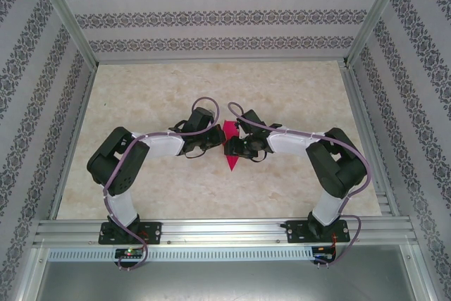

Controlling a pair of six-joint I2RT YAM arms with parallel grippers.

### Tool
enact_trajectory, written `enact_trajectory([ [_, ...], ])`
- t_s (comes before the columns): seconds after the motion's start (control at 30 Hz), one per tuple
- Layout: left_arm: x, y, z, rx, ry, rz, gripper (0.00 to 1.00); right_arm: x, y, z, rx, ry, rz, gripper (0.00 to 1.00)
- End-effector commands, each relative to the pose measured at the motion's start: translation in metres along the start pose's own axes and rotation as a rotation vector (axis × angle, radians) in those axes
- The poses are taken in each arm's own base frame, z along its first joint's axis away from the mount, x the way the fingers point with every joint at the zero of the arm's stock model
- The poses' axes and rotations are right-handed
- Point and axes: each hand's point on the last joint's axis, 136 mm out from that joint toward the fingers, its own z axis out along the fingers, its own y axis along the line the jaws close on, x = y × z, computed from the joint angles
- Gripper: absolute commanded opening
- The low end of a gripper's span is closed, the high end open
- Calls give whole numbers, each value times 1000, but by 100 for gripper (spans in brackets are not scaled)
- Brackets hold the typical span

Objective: Fold a paper plane with a square sheet of paper (pick it up from the middle)
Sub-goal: Move the paper plane to the top-center of the table.

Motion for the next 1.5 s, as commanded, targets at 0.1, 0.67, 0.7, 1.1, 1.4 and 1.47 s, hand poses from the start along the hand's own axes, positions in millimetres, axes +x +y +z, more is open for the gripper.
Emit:
enact_trajectory([
  [0.1, -12, -13, -9, 54, -34, -12, 3, -10, 1, 1, 29, -33, -19, 31],
  [0.67, -48, 28, -75, -204, -199, -24, 65, -20, -44, -46, 351, -48, -127, 3],
  [0.7, -49, 33, -79, -235, -210, -20, 67, -21, -49, -48, 372, -49, -128, 3],
  [1.1, -48, 61, -93, -383, -228, 5, 91, -30, -63, -35, 445, -34, -105, 13],
  [1.4, -47, 63, -92, -390, -218, 15, 100, -33, -68, -24, 459, -33, -85, 16],
  [1.47, -47, 63, -92, -390, -215, 15, 100, -34, -70, -22, 466, -34, -82, 16],
])
